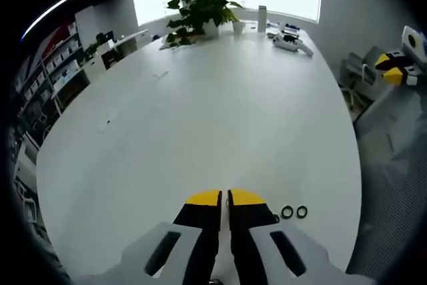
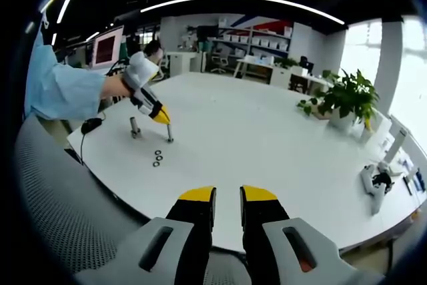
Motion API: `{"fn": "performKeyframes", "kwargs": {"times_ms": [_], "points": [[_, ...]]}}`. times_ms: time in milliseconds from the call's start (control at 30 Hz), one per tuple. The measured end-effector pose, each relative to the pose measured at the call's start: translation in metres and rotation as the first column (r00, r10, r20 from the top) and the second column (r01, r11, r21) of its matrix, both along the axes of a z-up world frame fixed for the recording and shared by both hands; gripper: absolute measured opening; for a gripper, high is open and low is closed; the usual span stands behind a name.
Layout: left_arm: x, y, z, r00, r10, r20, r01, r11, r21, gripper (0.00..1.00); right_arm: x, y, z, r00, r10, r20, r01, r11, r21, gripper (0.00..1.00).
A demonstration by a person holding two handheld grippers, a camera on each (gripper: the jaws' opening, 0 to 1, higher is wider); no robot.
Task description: Place the washer onto the threaded stud by aligning its center hole with the stud, sliding it down to the base, and recovering from edge contact or off-axis alignment until the washer reaches the visible bottom stop.
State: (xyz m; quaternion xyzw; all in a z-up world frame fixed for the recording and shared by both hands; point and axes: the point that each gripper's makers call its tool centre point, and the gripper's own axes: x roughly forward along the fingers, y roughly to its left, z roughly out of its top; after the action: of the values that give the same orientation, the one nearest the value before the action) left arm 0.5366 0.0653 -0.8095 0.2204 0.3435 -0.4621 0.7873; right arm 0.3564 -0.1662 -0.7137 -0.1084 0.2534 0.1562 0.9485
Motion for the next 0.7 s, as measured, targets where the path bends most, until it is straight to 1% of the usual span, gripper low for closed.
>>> {"fn": "performKeyframes", "kwargs": {"times_ms": [200, 300, 367, 567, 700], "points": [[-0.006, 0.000, 0.006, 1.000, 0.004, 0.015, -0.004, 1.000, -0.011, 0.03, 0.000, 0.000, 0.000, 1.000, 0.000, 0.002, 0.000, 1.000, 0.001, 0.17], [-0.013, 0.001, 0.010, 1.000, 0.007, 0.022, -0.006, 1.000, -0.023, 0.04, 0.000, 0.000, 0.000, 1.000, 0.000, 0.003, 0.000, 1.000, 0.002, 0.17], [-0.017, 0.001, 0.009, 1.000, 0.007, 0.022, -0.007, 1.000, -0.023, 0.04, 0.000, 0.000, 0.000, 1.000, -0.001, 0.004, 0.001, 1.000, 0.003, 0.17], [-0.032, 0.005, -0.002, 1.000, 0.015, 0.005, -0.015, 0.999, -0.030, 0.04, 0.000, 0.000, 0.001, 1.000, 0.000, 0.007, 0.000, 1.000, 0.005, 0.17], [-0.048, 0.004, -0.015, 0.999, 0.007, -0.040, -0.007, 1.000, -0.017, 0.05, 0.000, 0.000, 0.001, 1.000, 0.001, 0.008, -0.001, 1.000, 0.006, 0.17]]}}
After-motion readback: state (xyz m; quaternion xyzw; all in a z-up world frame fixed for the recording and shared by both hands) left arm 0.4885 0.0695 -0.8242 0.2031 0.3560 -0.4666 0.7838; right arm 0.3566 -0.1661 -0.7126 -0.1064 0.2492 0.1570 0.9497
